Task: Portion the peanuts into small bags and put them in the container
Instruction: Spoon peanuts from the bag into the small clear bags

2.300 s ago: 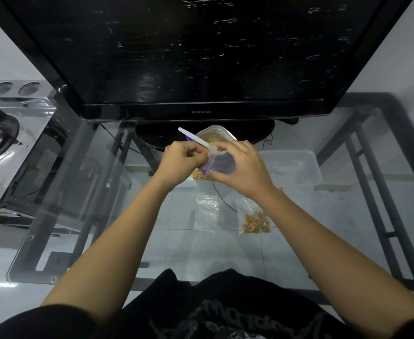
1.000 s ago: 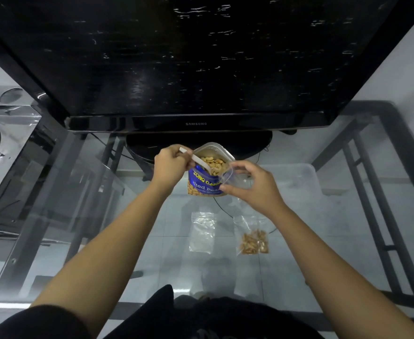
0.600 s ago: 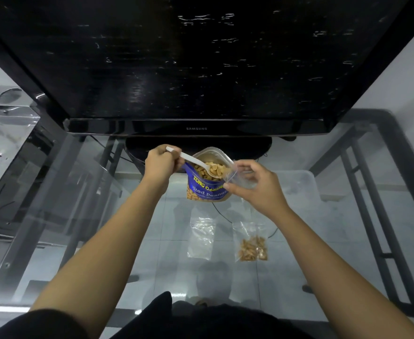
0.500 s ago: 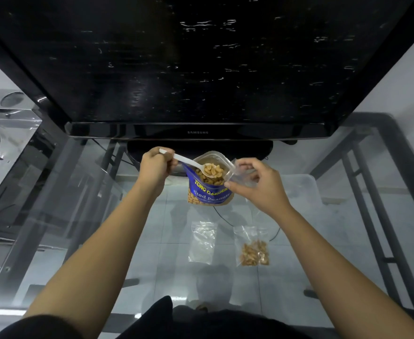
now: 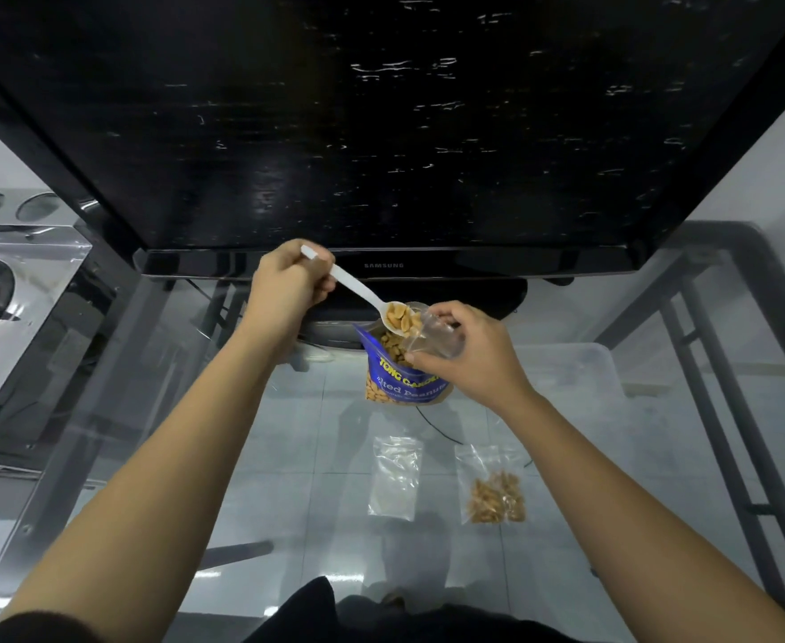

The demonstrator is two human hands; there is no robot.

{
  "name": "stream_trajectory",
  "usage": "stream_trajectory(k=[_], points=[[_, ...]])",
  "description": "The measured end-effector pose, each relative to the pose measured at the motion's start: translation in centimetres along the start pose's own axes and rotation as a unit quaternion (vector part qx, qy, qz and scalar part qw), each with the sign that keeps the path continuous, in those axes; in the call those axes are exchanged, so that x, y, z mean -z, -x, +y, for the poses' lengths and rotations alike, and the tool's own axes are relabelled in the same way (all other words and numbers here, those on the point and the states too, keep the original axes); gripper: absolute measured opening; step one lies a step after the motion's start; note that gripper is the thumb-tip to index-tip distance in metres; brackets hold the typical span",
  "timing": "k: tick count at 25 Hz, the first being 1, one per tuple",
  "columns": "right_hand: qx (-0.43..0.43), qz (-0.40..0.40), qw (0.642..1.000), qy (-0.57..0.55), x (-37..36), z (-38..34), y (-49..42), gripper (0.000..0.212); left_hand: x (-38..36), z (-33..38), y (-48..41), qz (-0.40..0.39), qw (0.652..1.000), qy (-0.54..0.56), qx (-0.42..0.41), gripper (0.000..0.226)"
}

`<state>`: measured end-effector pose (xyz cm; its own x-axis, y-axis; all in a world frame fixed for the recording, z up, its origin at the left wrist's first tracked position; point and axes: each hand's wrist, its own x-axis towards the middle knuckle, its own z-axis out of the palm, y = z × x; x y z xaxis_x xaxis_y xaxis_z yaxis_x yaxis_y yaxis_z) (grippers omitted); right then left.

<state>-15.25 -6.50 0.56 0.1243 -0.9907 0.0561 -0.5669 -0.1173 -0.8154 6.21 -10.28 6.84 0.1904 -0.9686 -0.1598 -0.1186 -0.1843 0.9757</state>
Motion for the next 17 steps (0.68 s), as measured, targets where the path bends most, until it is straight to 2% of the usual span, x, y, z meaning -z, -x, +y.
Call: stream_trajectory(k=[2, 3, 5, 7, 8, 9, 11, 12, 13, 15, 17], points=[[-0.003, 0.02, 0.999, -0.039, -0.4, -0.5, 0.2, 0.05, -0.7, 1.8, 1.3, -0.017, 0.99, -0.105, -0.094, 0.018], [-0.007, 0.03, 0.997, -0.067, -0.7, -0.7, 0.3, 0.049, -1.2, 2.7, 2.2, -0.019, 0.972, -0.173, -0.156, 0.015], [-0.025, 0.047, 0.99, -0.133, -1.1, -1.3, 0.6, 0.05, -1.9, 4.5, 4.6, -0.016, 0.915, -0.278, -0.29, 0.01], [-0.042, 0.067, 0.978, -0.191, -1.4, -1.7, 0.7, 0.053, -1.8, 5.6, 6.1, 0.01, 0.875, -0.297, -0.382, 0.009], [-0.045, 0.076, 0.975, -0.206, -1.3, -1.8, 0.7, 0.053, -1.5, 6.0, 6.1, 0.048, 0.878, -0.275, -0.389, 0.009], [-0.046, 0.083, 0.972, -0.213, -1.2, -1.7, 0.8, 0.053, -0.8, 5.8, 5.3, 0.091, 0.899, -0.23, -0.361, 0.01], [-0.046, 0.096, 0.971, -0.215, -0.9, -1.4, 1.2, 0.053, 0.0, 4.3, 3.0, 0.132, 0.957, -0.093, -0.243, 0.013], [-0.05, 0.102, 0.971, -0.212, -0.6, -1.1, 1.4, 0.053, 0.0, 3.0, 2.2, 0.122, 0.971, -0.078, -0.188, 0.014], [-0.057, 0.105, 0.971, -0.207, -0.4, -0.8, 1.6, 0.052, -0.2, 1.3, 1.7, 0.094, 0.975, -0.122, -0.161, 0.013], [-0.079, 0.1, 0.972, -0.199, 0.0, -0.1, 2.1, 0.051, -1.4, -2.1, 1.8, -0.011, 0.947, -0.265, -0.181, 0.01], [-0.107, 0.075, 0.972, -0.196, 0.3, 0.7, 2.4, 0.05, -2.8, -4.2, 2.2, -0.078, 0.927, -0.315, -0.189, 0.009]])
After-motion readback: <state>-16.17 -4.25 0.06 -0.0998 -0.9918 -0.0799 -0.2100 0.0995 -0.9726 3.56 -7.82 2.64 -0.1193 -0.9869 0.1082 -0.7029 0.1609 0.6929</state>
